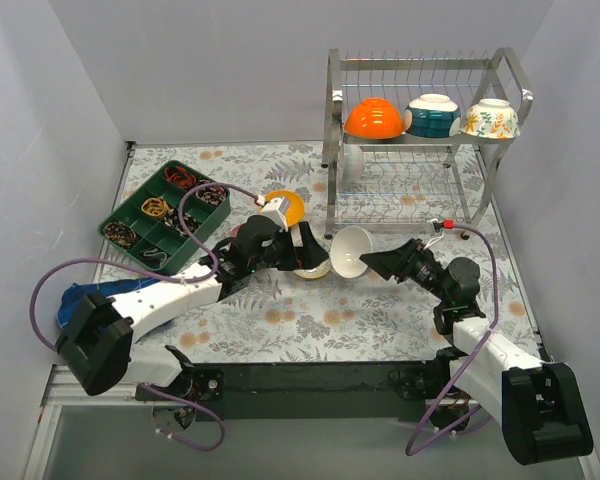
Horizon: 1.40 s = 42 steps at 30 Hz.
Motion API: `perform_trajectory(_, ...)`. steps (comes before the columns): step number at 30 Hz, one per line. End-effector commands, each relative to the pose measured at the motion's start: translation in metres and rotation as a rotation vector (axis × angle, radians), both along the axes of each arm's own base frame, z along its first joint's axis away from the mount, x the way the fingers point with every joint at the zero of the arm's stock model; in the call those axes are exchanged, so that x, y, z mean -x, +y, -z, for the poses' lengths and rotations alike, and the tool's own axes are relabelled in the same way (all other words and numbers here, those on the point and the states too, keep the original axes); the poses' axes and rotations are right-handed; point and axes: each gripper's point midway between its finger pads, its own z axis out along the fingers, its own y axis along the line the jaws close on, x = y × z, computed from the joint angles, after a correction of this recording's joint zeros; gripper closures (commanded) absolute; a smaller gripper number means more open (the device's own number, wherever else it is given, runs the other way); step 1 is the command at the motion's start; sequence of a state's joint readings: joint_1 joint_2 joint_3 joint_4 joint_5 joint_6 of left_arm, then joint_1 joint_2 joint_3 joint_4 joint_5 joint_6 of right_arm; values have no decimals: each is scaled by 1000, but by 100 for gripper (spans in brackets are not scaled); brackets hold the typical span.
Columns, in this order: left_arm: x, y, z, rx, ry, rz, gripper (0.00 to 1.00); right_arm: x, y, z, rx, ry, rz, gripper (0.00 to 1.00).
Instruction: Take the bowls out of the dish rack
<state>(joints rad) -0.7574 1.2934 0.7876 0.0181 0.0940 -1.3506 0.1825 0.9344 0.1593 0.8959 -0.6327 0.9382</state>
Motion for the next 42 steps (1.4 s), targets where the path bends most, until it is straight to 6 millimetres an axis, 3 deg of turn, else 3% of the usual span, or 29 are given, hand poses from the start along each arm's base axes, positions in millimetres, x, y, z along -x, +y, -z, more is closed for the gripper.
perform_trajectory(1, -13, -26, -16, 37, -46, -64, 10, 20, 8, -43, -95, -155, -84, 97)
perform_trajectory(8, -8, -50, -4, 30, -30, -36, 28, 34, 15, -47, -117, -182, -136, 96)
perform_trajectory(12, -4, -55, -2, 26, -46, -35, 51, 38, 17, -41, -113, -168, -154, 90)
perform_trajectory(13, -4, -54, -3, 24, -53, -43, 65, 39, 18, -38, -110, -162, -158, 87)
perform_trajectory(16, -2, -48, -4, 13, -65, -47, 90, 40, 18, -31, -100, -151, -160, 79)
perform_trajectory(18, -1, -40, -3, -15, -70, -63, 99, 40, 17, -26, -85, -149, -155, 73)
perform_trajectory(21, 1, -24, 4, -92, -72, -86, 100, 36, 16, -15, -50, -137, -138, 57)
perform_trajectory(22, 3, -18, 3, -113, -74, -90, 100, 35, 16, -10, -37, -125, -132, 45)
perform_trajectory(25, 10, 5, 9, -209, -62, -104, 100, 30, 14, -3, 12, -147, -107, 26)
perform_trajectory(28, 21, 29, 16, -293, -29, -123, 100, 23, 11, 8, 76, -144, -79, 15)
perform_trajectory(36, 60, 95, 56, -538, 157, -193, 100, 7, 4, 25, 189, -124, -21, 8)
perform_trajectory(42, 65, 121, 93, -609, 265, -237, 100, 6, 4, 31, 205, -118, -24, 8)
